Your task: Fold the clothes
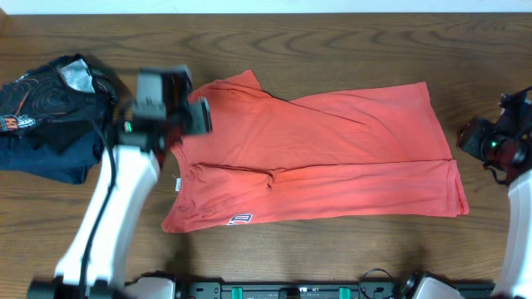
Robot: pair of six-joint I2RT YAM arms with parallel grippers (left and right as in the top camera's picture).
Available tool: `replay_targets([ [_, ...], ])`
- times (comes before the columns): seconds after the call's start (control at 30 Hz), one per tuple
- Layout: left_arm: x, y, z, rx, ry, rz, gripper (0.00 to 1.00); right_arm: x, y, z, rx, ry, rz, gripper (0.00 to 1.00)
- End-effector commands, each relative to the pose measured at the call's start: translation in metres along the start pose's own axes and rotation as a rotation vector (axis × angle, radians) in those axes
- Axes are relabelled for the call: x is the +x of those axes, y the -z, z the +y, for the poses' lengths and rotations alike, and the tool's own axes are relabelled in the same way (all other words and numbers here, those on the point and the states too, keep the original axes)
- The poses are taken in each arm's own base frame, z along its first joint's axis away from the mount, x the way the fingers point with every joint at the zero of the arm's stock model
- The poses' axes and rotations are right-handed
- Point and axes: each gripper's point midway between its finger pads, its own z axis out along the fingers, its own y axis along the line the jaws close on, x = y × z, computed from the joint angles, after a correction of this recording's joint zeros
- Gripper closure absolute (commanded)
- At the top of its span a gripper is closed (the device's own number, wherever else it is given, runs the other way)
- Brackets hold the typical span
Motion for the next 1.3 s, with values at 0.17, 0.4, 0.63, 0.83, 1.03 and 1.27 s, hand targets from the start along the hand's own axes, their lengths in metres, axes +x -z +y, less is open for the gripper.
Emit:
replay_targets([
  [0.17,-0.066,-0.086,0.018,0.114,0.014,0.035,0.39,0.006,0.012,0.011,-0.059,0.035,0.012,0.50],
  [0.4,-0.084,-0.149,-0.016,0.288,0.026,0.048,0.39,0.011,0.009,0.009,-0.054,0.029,0.035,0.52],
  [0.63,-0.064,-0.189,-0.022,0.243,0.088,0.100,0.40,0.013,0.009,0.009,-0.052,0.026,0.045,0.53],
  [0.83,-0.055,-0.192,-0.022,0.235,0.118,0.132,0.44,0.013,0.009,0.003,-0.020,0.026,0.043,0.53],
  [1.03,-0.046,-0.195,-0.017,0.181,0.143,0.161,0.48,0.013,0.009,0.003,-0.019,0.026,0.044,0.53],
  [1.27,-0.041,-0.196,-0.014,0.151,0.159,0.174,0.48,0.014,0.009,0.003,-0.018,0.025,0.049,0.53],
])
